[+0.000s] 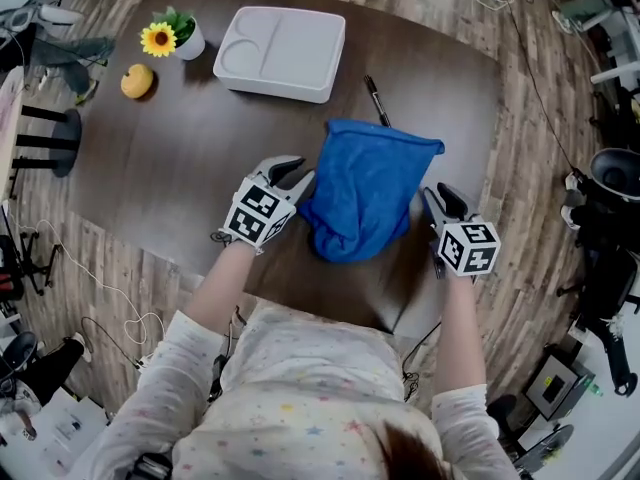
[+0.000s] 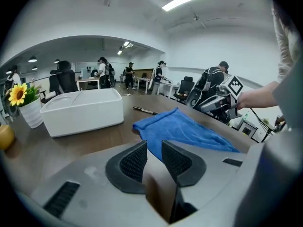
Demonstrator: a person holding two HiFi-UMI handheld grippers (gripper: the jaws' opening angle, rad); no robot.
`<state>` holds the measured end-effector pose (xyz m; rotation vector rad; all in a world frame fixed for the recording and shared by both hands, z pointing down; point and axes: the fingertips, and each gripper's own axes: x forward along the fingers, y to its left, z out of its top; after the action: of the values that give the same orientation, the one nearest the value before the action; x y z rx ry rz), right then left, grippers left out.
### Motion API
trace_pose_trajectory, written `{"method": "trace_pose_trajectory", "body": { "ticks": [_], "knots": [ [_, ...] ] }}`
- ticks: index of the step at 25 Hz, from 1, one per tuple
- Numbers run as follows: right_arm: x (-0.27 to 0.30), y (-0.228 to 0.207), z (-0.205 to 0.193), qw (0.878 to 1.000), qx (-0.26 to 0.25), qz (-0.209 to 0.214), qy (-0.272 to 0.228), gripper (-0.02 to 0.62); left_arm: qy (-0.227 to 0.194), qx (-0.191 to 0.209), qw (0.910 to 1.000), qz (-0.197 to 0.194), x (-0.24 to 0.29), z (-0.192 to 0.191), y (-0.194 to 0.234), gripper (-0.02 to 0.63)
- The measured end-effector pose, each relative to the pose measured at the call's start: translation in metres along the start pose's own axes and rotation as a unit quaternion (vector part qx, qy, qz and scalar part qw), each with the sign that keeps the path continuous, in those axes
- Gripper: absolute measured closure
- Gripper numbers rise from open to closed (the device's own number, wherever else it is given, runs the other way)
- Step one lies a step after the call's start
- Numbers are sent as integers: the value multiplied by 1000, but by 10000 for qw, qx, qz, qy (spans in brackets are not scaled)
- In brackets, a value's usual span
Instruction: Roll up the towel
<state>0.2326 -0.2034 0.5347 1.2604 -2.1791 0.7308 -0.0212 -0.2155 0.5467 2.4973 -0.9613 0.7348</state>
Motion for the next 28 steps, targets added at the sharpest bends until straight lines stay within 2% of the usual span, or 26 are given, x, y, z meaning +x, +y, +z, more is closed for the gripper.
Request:
{"method": "trace_pose_trajectory", "body": {
  "ticks": [7, 10, 12, 14, 16, 17, 18, 21, 28],
  "knots": [
    [-25, 55, -77, 9965, -369, 282, 698, 479, 464, 116, 9978, -449, -23, -52, -43, 509],
    [-23, 75, -98, 9934, -464, 383, 979, 455, 645, 134, 9967, -468, -27, -70, -60, 508],
    [-17, 87, -104, 9917, -623, 387, 1055, 449, 750, 280, 9958, -442, -29, -78, -71, 508],
    [-10, 95, -106, 9903, -816, 323, 1074, 466, 929, 497, 9934, -459, -25, -90, -82, 508],
    [-5, 98, -106, 9895, -917, 239, 1087, 524, 1065, 718, 9909, -409, -19, -98, -87, 514],
    [-3, 98, -105, 9897, -909, 218, 1083, 560, 1101, 769, 9901, -410, -18, -100, -88, 548],
    [-4, 97, -101, 9903, -875, 206, 1061, 565, 1112, 752, 9899, -450, -18, -98, -87, 580],
    [-16, 91, -86, 9936, -723, 148, 853, 568, 939, 558, 9924, -573, -28, -85, -85, 592],
    [-63, 56, -50, 9993, -254, -138, 244, 569, 660, 351, 9969, -251, -61, -64, -67, 592]
  ]
}}
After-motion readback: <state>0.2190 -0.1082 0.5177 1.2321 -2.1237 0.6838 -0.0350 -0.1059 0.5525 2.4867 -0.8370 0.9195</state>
